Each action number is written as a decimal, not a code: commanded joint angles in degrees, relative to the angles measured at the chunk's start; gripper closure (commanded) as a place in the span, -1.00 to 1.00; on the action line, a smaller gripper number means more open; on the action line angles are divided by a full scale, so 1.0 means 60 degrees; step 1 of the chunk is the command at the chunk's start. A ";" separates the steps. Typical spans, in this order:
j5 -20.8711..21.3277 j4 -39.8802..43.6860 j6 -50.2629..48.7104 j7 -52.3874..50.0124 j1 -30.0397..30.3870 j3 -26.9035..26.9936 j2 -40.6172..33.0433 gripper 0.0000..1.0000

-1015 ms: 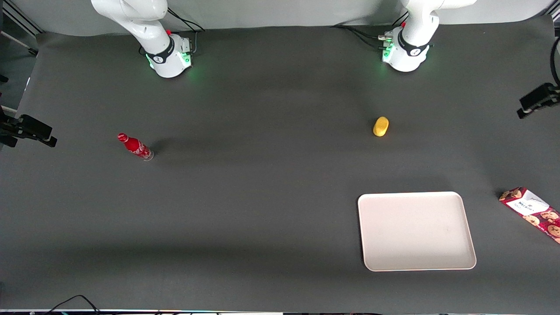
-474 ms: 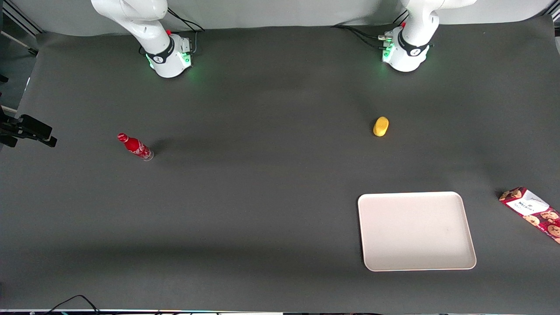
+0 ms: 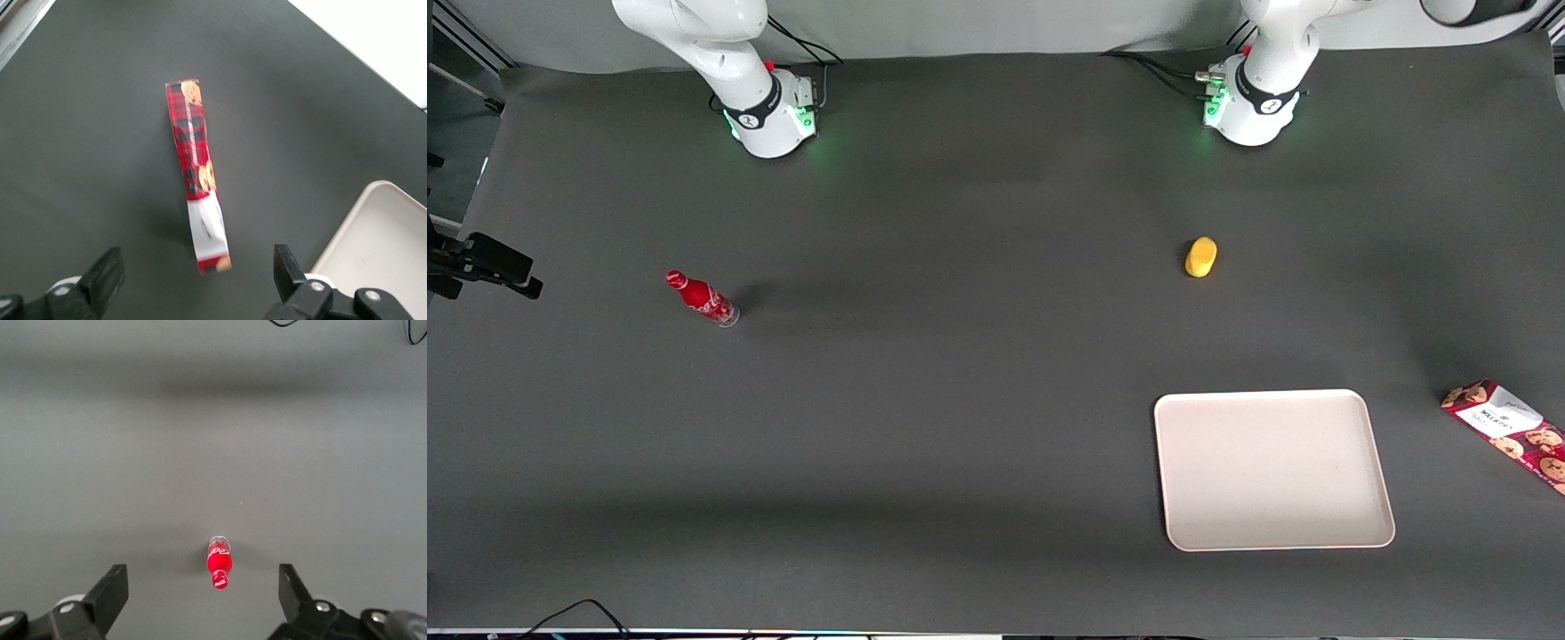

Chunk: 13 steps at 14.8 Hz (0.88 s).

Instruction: Place red cookie box on tray

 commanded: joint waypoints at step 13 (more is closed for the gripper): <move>-0.1302 0.0848 0.3029 0.0441 0.0291 -0.0582 0.3347 -1.00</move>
